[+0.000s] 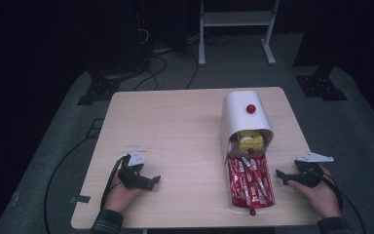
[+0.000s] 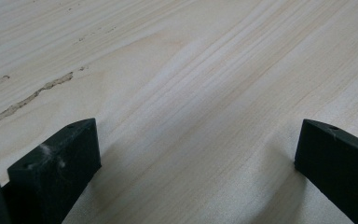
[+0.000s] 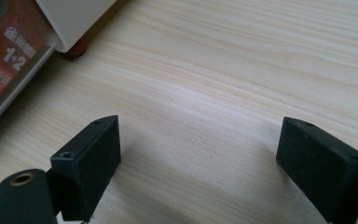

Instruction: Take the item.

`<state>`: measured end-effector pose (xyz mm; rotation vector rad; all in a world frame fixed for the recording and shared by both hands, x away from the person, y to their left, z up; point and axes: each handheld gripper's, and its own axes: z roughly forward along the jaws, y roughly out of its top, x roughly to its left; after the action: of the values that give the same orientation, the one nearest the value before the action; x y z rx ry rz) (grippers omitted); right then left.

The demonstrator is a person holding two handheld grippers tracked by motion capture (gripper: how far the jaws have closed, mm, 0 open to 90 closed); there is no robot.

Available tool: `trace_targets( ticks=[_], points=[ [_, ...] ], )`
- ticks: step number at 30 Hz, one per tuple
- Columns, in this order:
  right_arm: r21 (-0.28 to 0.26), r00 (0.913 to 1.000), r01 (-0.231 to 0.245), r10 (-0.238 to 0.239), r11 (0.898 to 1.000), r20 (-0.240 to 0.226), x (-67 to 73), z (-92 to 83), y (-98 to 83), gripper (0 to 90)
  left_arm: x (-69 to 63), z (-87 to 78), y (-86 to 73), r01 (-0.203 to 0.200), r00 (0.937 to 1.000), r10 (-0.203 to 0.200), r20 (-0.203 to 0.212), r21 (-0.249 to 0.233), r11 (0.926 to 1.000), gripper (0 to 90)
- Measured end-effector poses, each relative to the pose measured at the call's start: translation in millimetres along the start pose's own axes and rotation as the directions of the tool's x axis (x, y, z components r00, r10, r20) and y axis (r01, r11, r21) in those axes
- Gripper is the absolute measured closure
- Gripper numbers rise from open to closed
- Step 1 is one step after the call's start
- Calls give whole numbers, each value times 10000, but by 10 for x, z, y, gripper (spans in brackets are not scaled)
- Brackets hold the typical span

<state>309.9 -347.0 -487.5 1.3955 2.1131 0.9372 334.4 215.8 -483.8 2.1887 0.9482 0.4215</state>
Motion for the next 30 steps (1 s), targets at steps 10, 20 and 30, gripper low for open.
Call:
trace_targets(
  ticks=[10, 20, 30],
  points=[
    [-68, 10000, -1, 1, 10000, -13, 5, -15, -5, 185, 0, 0, 0, 1, 10000, -1, 0, -2, 10000, 0],
    [70, 10000, -54, 53, 10000, 24, 7, -51, 5, 269, 0, 0, 0, 2, 10000, -2, 2, 1, 10000, 0],
    [-80, 10000, 15, -14, 10000, 50, 14, -82, 16, 282, 0, 0, 0, 0, 10000, 0, -1, -1, 10000, 0]
  ],
)
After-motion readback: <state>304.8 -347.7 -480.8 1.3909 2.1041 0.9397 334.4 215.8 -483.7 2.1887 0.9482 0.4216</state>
